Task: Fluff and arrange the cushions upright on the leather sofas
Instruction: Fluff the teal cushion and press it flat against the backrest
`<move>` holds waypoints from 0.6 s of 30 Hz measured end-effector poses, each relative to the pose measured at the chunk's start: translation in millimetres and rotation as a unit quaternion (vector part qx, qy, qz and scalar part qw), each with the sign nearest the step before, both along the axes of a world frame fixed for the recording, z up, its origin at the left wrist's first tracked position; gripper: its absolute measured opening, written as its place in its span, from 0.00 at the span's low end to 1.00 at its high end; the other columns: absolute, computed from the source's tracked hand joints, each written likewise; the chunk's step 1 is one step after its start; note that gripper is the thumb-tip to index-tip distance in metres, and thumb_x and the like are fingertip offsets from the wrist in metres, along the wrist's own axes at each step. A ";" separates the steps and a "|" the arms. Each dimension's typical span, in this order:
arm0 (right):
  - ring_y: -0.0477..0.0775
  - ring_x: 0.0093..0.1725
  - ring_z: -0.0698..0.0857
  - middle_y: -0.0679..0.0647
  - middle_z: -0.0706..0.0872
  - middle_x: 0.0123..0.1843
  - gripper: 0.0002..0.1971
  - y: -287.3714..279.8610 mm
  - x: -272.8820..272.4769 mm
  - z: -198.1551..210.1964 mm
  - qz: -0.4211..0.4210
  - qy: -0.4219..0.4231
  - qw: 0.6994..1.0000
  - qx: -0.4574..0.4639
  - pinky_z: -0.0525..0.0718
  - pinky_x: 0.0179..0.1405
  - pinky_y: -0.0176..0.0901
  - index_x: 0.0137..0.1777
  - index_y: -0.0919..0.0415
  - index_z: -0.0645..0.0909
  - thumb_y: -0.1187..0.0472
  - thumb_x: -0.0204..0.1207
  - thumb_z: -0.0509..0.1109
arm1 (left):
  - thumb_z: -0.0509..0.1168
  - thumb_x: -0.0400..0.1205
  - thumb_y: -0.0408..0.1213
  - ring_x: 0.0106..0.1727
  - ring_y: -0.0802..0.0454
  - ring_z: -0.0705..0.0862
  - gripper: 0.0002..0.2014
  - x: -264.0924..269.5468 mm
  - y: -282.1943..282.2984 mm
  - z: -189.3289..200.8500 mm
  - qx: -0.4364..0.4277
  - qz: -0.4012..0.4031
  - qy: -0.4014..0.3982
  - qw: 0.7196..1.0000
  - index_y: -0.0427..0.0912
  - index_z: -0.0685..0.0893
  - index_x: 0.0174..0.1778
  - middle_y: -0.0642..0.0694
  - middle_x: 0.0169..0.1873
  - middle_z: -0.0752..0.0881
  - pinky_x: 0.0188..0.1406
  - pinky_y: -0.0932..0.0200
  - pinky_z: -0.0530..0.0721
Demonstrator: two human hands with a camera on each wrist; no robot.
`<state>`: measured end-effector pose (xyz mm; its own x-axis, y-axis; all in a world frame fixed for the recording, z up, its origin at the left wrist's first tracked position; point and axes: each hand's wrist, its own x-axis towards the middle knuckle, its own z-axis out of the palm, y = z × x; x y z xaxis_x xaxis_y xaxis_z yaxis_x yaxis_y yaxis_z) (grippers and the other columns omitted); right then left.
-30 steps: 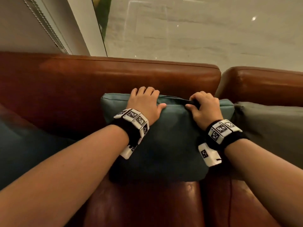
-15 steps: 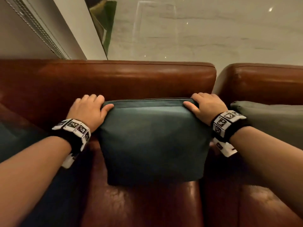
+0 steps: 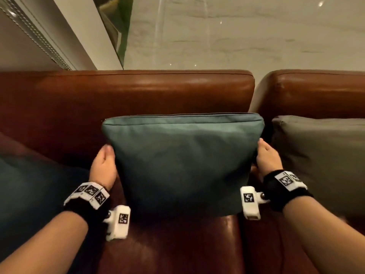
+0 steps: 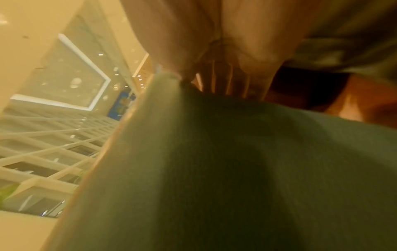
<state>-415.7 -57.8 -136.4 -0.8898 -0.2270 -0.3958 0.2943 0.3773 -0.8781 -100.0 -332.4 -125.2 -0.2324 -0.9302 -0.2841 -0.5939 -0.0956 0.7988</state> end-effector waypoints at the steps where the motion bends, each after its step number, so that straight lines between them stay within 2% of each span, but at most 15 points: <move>1: 0.56 0.50 0.87 0.60 0.90 0.57 0.14 -2.8 3.2 0.0 0.001 -0.011 1.000 0.006 0.84 0.50 0.56 0.51 0.49 0.88 0.46 0.84 0.61 | 0.54 0.90 0.44 0.74 0.50 0.75 0.22 -5.6 0.3 -1.5 -0.003 0.025 0.019 1.000 0.38 0.75 0.77 0.45 0.71 0.79 0.74 0.59 0.67; 3: 0.55 0.48 0.87 0.58 0.91 0.52 0.12 -8.6 3.8 2.4 -0.003 0.002 1.000 0.025 0.87 0.48 0.53 0.53 0.49 0.88 0.46 0.83 0.65 | 0.61 0.87 0.44 0.65 0.51 0.79 0.19 -14.2 -6.1 -6.4 0.008 0.082 0.077 0.994 0.39 0.79 0.71 0.48 0.60 0.83 0.69 0.55 0.74; 4: 0.55 0.48 0.87 0.57 0.90 0.51 0.12 -8.7 0.5 1.1 -0.012 0.011 0.999 0.033 0.87 0.46 0.48 0.56 0.52 0.88 0.47 0.82 0.68 | 0.64 0.85 0.44 0.60 0.49 0.81 0.15 -15.6 -8.9 -10.5 0.012 0.105 0.100 0.989 0.40 0.82 0.64 0.48 0.52 0.85 0.64 0.56 0.78; 6: 0.52 0.48 0.85 0.57 0.89 0.49 0.15 -7.2 -6.6 1.5 -0.046 0.044 0.997 0.052 0.84 0.42 0.36 0.59 0.58 0.88 0.49 0.80 0.70 | 0.67 0.84 0.39 0.50 0.48 0.79 0.03 -14.0 -13.1 -14.8 0.007 0.131 0.096 0.987 0.45 0.80 0.48 0.51 0.38 0.81 0.48 0.62 0.77; 7: 0.51 0.47 0.84 0.56 0.89 0.48 0.15 -6.4 -9.9 2.1 -0.062 0.066 0.994 0.058 0.81 0.39 0.31 0.58 0.59 0.88 0.50 0.80 0.70 | 0.67 0.84 0.39 0.49 0.48 0.79 0.04 -12.9 -13.7 -14.6 -0.006 0.135 0.093 0.987 0.47 0.79 0.44 0.51 0.37 0.80 0.47 0.61 0.77; 8: 0.49 0.47 0.84 0.55 0.88 0.48 0.14 -4.7 -11.7 1.7 -0.068 0.086 0.992 0.064 0.78 0.36 0.24 0.58 0.60 0.88 0.51 0.80 0.70 | 0.68 0.83 0.39 0.49 0.48 0.79 0.04 -12.1 -13.1 -15.4 -0.008 0.141 0.097 0.985 0.47 0.80 0.44 0.48 0.39 0.81 0.49 0.58 0.78; 9: 0.49 0.47 0.83 0.54 0.88 0.47 0.14 -3.5 -11.8 4.1 -0.068 0.094 0.991 0.060 0.75 0.34 0.22 0.58 0.60 0.88 0.52 0.81 0.70 | 0.68 0.83 0.39 0.50 0.48 0.80 0.04 -12.6 -10.9 -11.1 -0.007 0.149 0.101 0.984 0.44 0.82 0.49 0.45 0.43 0.83 0.54 0.54 0.78; 11: 0.49 0.46 0.83 0.55 0.88 0.46 0.14 -4.7 -7.2 3.7 -0.071 0.086 0.992 0.051 0.77 0.36 0.28 0.56 0.59 0.88 0.51 0.82 0.68 | 0.66 0.85 0.41 0.54 0.48 0.81 0.13 -13.4 -9.2 -4.8 0.006 0.153 0.097 0.983 0.39 0.83 0.62 0.43 0.52 0.84 0.62 0.51 0.78; 12: 0.50 0.46 0.84 0.54 0.88 0.45 0.14 -4.3 -2.2 1.4 -0.069 0.071 0.994 0.037 0.80 0.39 0.31 0.54 0.56 0.88 0.48 0.83 0.66 | 0.64 0.85 0.44 0.56 0.48 0.82 0.15 -11.5 -8.4 -5.9 0.024 0.153 0.109 0.982 0.42 0.82 0.65 0.44 0.55 0.84 0.64 0.50 0.78; 13: 0.52 0.49 0.86 0.52 0.89 0.46 0.15 -4.4 3.5 -1.3 -0.066 0.047 0.997 0.012 0.83 0.45 0.35 0.52 0.52 0.88 0.43 0.81 0.66 | 0.63 0.84 0.50 0.59 0.47 0.83 0.16 -8.2 -7.3 -9.9 0.052 0.146 0.122 0.980 0.49 0.84 0.65 0.45 0.58 0.85 0.67 0.49 0.79; 15: 0.52 0.58 0.87 0.50 0.91 0.53 0.21 -0.9 12.0 -11.9 -0.052 -0.002 0.998 -0.035 0.84 0.60 0.46 0.50 0.45 0.88 0.30 0.71 0.69 | 0.61 0.74 0.65 0.66 0.44 0.83 0.22 1.7 -5.3 -28.2 0.121 0.142 0.124 0.975 0.63 0.85 0.60 0.47 0.65 0.85 0.72 0.43 0.77; 16: 0.52 0.59 0.87 0.50 0.91 0.55 0.20 0.2 15.4 -14.4 -0.047 -0.010 0.998 -0.034 0.83 0.64 0.49 0.49 0.42 0.88 0.29 0.69 0.70 | 0.60 0.69 0.69 0.69 0.44 0.82 0.27 5.7 -2.0 -36.7 0.128 0.135 0.114 0.976 0.64 0.85 0.61 0.47 0.67 0.85 0.75 0.41 0.76; 17: 0.53 0.59 0.87 0.50 0.91 0.54 0.15 0.8 17.0 -15.0 -0.051 -0.010 0.999 -0.016 0.83 0.65 0.51 0.46 0.42 0.88 0.33 0.71 0.72 | 0.60 0.70 0.69 0.70 0.44 0.81 0.31 7.2 4.2 -36.7 0.130 0.116 0.100 0.980 0.59 0.84 0.65 0.48 0.67 0.85 0.77 0.42 0.74; 18: 0.54 0.56 0.88 0.50 0.91 0.51 0.10 1.2 15.4 -16.0 -0.067 -0.005 0.998 0.008 0.84 0.65 0.53 0.43 0.42 0.87 0.39 0.74 0.73 | 0.61 0.75 0.65 0.68 0.46 0.81 0.29 3.9 9.0 -30.7 0.113 0.105 0.082 0.985 0.52 0.84 0.67 0.49 0.64 0.85 0.76 0.46 0.74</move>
<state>-400.3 -56.6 -152.5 -0.9078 -0.0999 -0.4074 0.3517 0.3482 -0.8690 -96.1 -323.4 -155.9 -0.1019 -0.8796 -0.4647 -0.4072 -0.3893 0.8262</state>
